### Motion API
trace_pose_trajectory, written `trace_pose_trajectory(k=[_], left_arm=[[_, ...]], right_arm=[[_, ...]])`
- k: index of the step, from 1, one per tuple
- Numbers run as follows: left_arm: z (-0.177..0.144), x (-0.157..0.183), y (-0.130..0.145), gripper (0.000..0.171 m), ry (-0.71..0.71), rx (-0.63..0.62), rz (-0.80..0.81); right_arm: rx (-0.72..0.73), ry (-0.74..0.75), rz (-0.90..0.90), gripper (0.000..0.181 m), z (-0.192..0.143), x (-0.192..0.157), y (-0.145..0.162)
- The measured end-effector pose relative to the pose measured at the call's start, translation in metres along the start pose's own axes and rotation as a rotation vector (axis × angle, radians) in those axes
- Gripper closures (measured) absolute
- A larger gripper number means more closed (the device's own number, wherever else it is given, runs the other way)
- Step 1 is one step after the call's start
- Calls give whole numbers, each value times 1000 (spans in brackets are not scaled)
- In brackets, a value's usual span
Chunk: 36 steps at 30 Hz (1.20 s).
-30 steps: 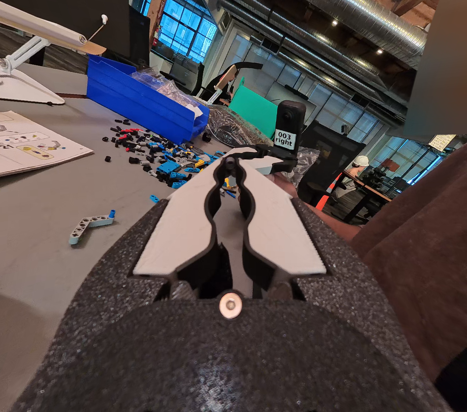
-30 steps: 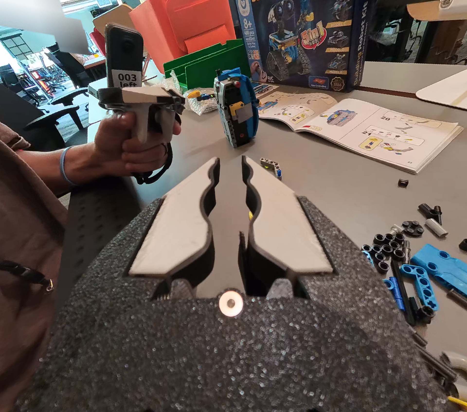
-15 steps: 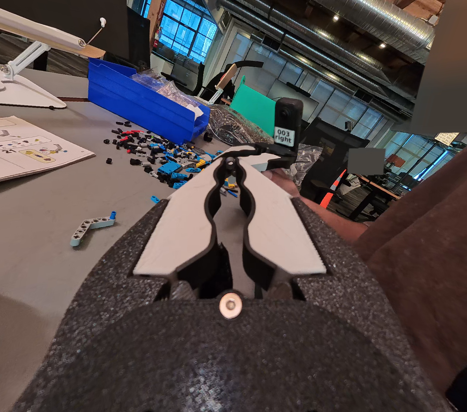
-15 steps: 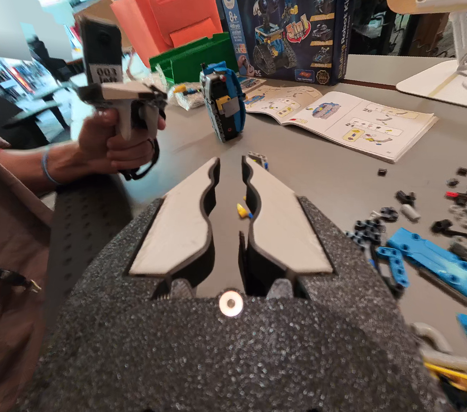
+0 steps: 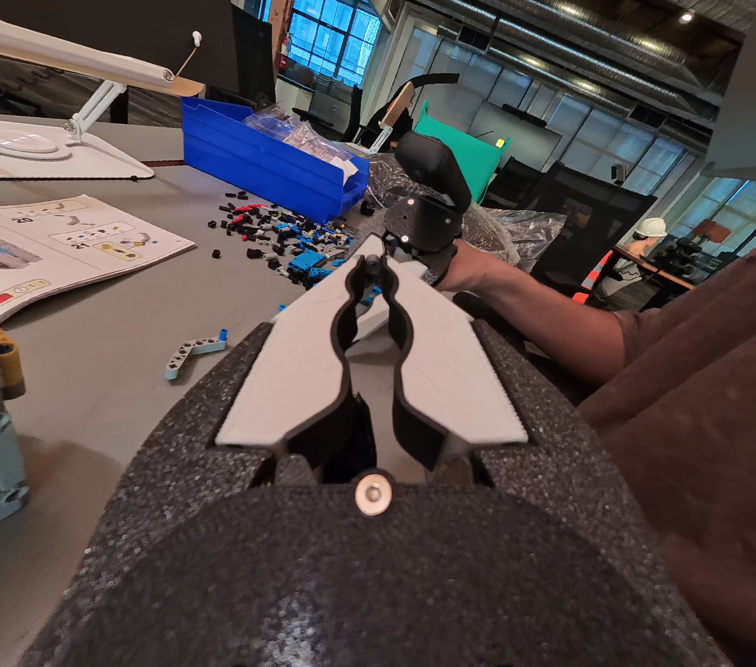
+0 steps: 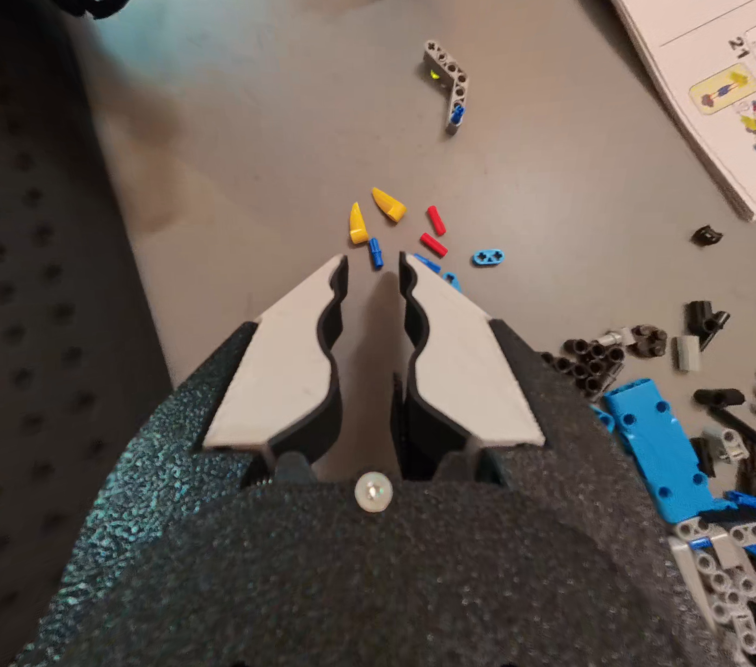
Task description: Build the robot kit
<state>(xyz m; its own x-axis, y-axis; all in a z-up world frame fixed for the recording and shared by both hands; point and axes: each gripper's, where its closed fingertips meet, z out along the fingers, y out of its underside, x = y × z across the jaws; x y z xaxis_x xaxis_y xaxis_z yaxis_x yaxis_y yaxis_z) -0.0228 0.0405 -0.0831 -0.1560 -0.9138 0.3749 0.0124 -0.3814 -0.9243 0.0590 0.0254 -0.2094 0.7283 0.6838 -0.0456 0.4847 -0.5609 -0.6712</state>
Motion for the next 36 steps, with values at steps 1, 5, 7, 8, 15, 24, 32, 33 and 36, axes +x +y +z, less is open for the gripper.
trace_pose_trajectory(k=[1,5,7,8,15,24,32,33,36], left_arm=[[0,0,0,165,0,-2,2],[2,0,4,165,-2,-19,9],[2,0,4,165,-7,-23,21],[3,0,5,165,-7,-26,22],[4,-7,11,165,-52,-66,39],[5,-30,27,165,-185,-148,55],[3,-30,21,165,-219,-120,109],[3,-30,20,165,-226,-120,121],[2,-33,20,165,-266,-132,175]], right_arm=[[13,-20,4,156,0,-1,-4],[-87,-17,-23,162,7,0,1],[-173,14,-62,163,10,3,8],[-201,17,-73,163,10,3,8],[-317,-31,-49,176,15,0,6],[376,-250,102,176,-24,-38,-96],[626,-315,274,176,-18,-49,-122],[627,-328,287,176,-18,-49,-122],[622,-334,316,176,-15,-47,-121]])
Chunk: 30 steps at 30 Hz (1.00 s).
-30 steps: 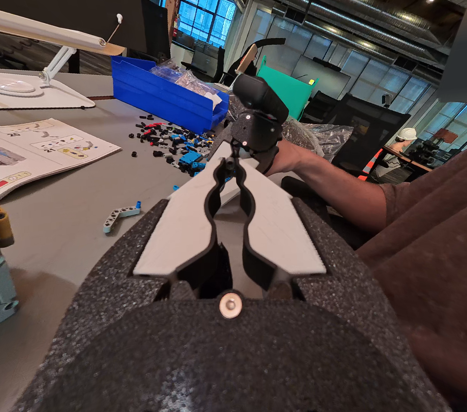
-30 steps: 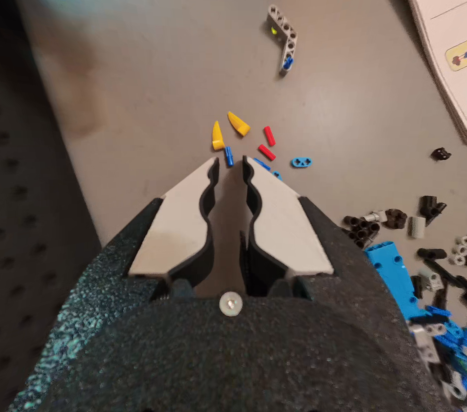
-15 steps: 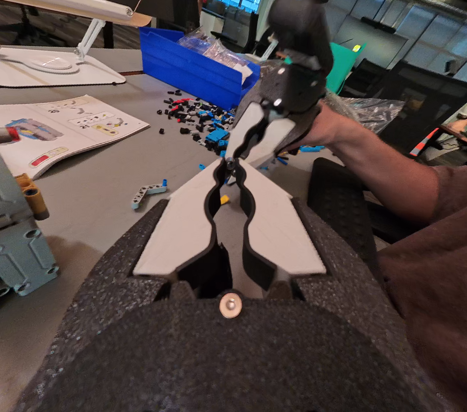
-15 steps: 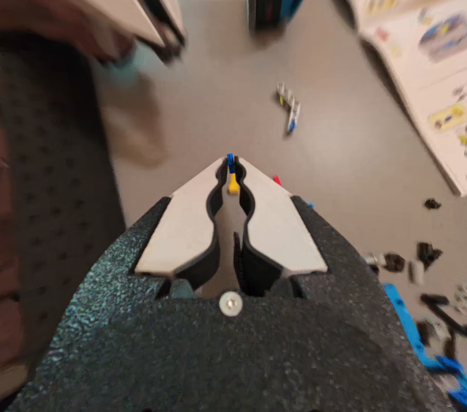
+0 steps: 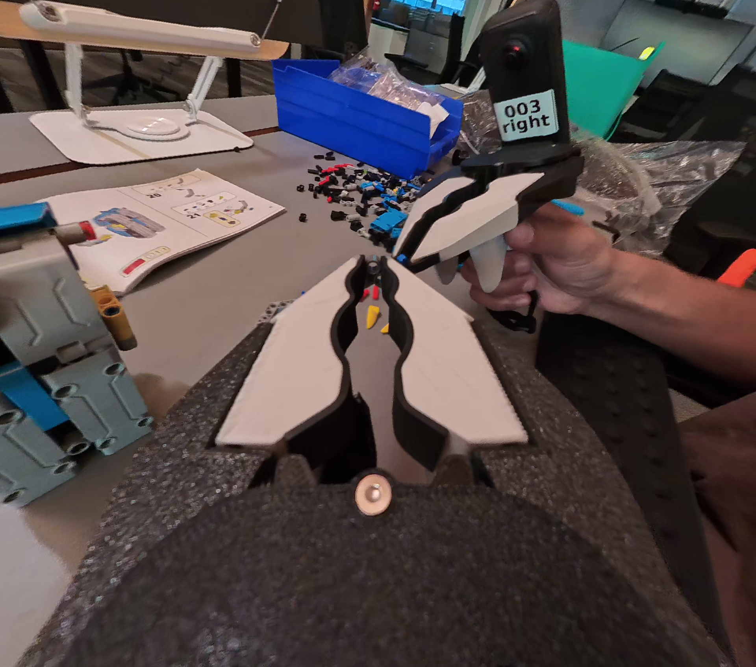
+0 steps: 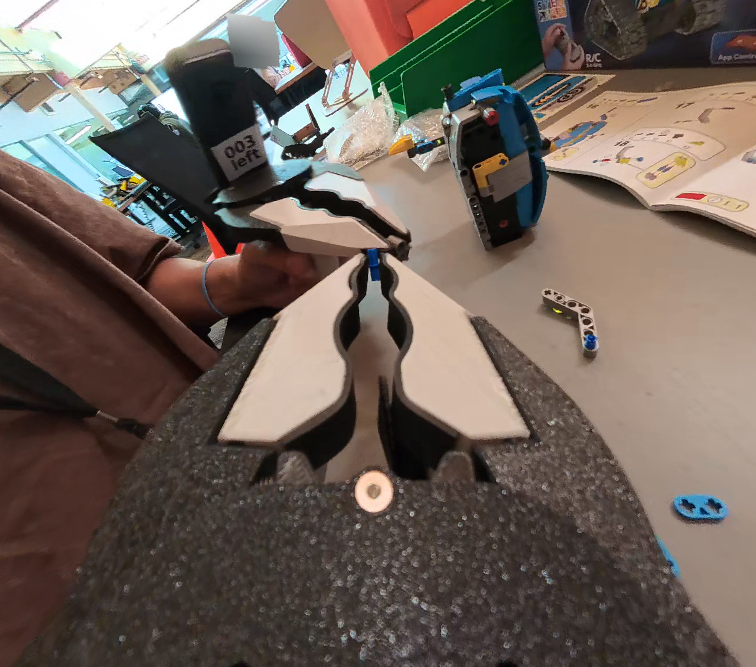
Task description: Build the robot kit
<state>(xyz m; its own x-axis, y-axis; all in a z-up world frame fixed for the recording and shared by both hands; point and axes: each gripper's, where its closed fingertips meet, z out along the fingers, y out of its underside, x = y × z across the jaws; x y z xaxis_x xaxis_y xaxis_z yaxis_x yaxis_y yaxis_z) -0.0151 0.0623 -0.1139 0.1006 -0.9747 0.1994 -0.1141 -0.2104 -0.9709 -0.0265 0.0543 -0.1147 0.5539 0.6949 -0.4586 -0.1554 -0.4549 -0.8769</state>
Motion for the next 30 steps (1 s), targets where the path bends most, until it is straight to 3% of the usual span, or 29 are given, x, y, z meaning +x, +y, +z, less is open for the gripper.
trace_pose_trajectory(k=[2,12,18,22,26,28,30], left_arm=[[-2,-1,-5,165,-48,19,81],[-2,0,-8,165,-146,23,281],[-3,5,-11,165,-137,40,304],[-6,0,-14,165,-159,51,306],[-5,-1,-11,165,-145,36,268],[-3,1,-9,165,-131,30,260],[-3,3,-8,165,-118,27,254]], right_arm=[[-16,23,19,176,1,5,4],[54,-196,313,177,9,-9,4],[57,-282,400,176,7,-14,4],[59,-138,332,177,-3,7,4],[-257,319,-98,176,-36,64,41],[-341,399,-228,176,-47,76,52],[-397,415,-225,176,-49,82,65]])
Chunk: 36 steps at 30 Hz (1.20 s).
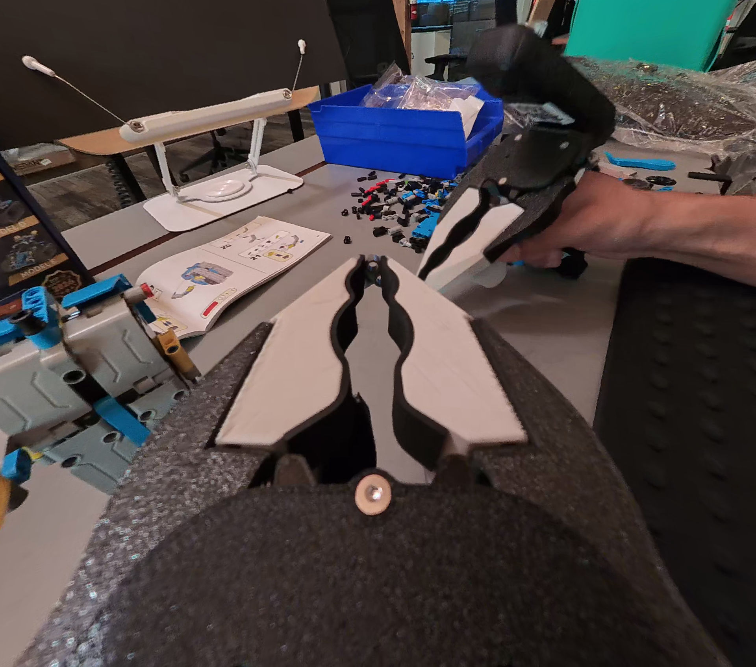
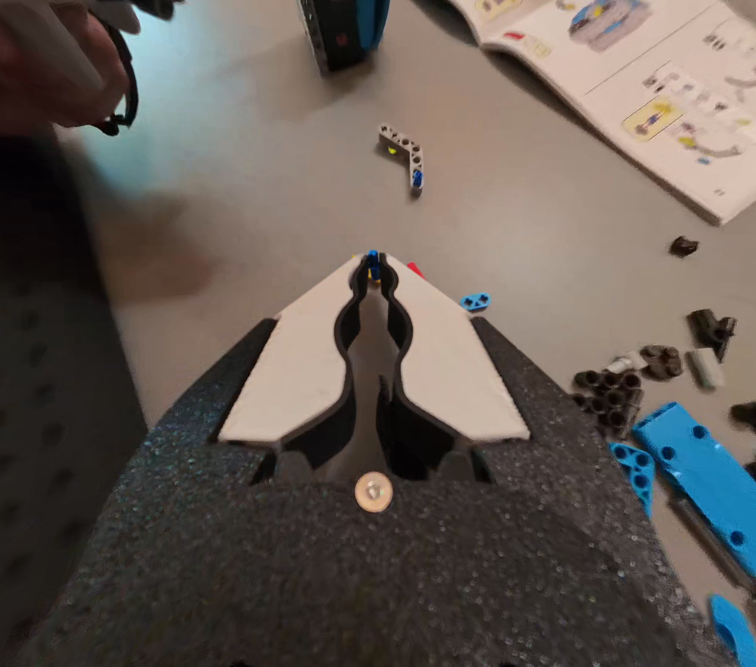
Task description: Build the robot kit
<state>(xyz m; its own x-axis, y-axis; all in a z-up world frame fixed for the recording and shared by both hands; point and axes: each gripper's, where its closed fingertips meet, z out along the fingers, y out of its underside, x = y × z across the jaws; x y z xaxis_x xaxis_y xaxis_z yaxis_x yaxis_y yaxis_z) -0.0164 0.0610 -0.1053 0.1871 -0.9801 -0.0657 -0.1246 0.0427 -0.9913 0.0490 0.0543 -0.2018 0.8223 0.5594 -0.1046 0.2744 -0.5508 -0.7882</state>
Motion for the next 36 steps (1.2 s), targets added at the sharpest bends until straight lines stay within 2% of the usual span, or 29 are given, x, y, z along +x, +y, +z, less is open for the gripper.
trace_pose_trajectory(k=[9,12,15,19,23,29,36], left_arm=[[0,5,0,165,29,0,-8],[2,7,4,165,42,-21,-14],[5,9,12,165,51,-61,-24],[7,4,17,165,32,-82,-39],[4,6,9,165,37,-45,-30],[3,5,6,165,1,-30,18],[5,0,12,165,-79,-77,139]], right_arm=[[-104,70,-24,176,9,7,16],[-74,65,0,177,6,6,10],[79,-72,161,177,2,-10,-18],[340,-503,418,177,-17,-59,-68],[436,-658,511,177,-26,-72,-86],[439,-665,535,177,-22,-74,-87],[407,-635,564,177,-13,-72,-83]])
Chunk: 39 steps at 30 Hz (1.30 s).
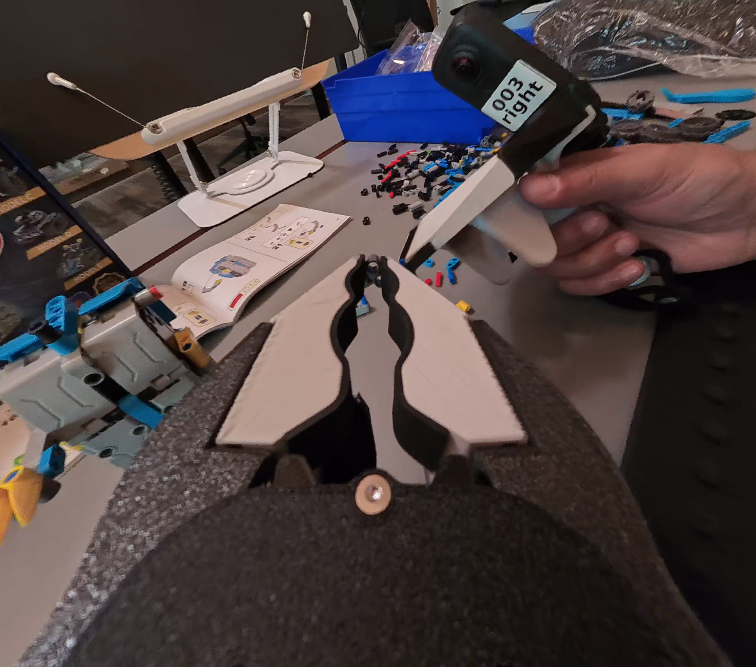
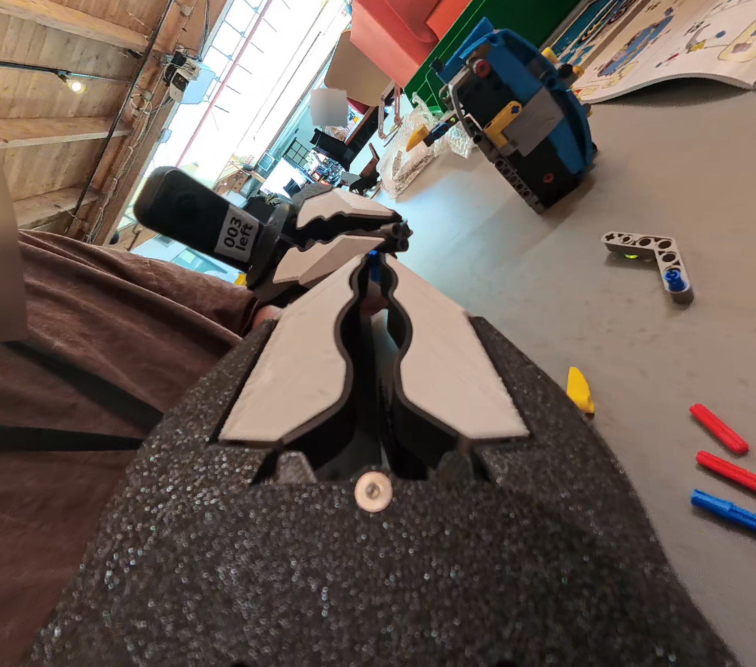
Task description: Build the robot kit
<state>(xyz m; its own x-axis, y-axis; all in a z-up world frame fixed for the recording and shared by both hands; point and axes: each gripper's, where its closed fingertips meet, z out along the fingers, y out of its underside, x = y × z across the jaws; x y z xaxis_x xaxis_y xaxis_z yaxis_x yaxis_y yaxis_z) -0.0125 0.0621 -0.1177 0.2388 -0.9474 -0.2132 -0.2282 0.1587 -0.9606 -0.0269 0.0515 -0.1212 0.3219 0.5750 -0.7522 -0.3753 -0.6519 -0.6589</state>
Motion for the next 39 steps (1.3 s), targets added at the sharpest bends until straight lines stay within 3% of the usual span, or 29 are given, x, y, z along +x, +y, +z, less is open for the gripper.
trace_pose_trajectory(k=[13,16,19,33,39], left_arm=[[5,8,11,165,-56,-81,277],[5,3,11,165,-72,-83,234],[6,15,11,165,6,-73,177],[1,12,0,165,57,-8,2],[3,17,3,165,73,-23,36]], right_arm=[[-90,29,35,177,-7,10,12],[30,59,39,178,-14,14,-8],[145,57,4,178,-22,9,-28],[66,81,-99,177,-12,3,-16],[37,109,-124,178,-15,6,-15]])
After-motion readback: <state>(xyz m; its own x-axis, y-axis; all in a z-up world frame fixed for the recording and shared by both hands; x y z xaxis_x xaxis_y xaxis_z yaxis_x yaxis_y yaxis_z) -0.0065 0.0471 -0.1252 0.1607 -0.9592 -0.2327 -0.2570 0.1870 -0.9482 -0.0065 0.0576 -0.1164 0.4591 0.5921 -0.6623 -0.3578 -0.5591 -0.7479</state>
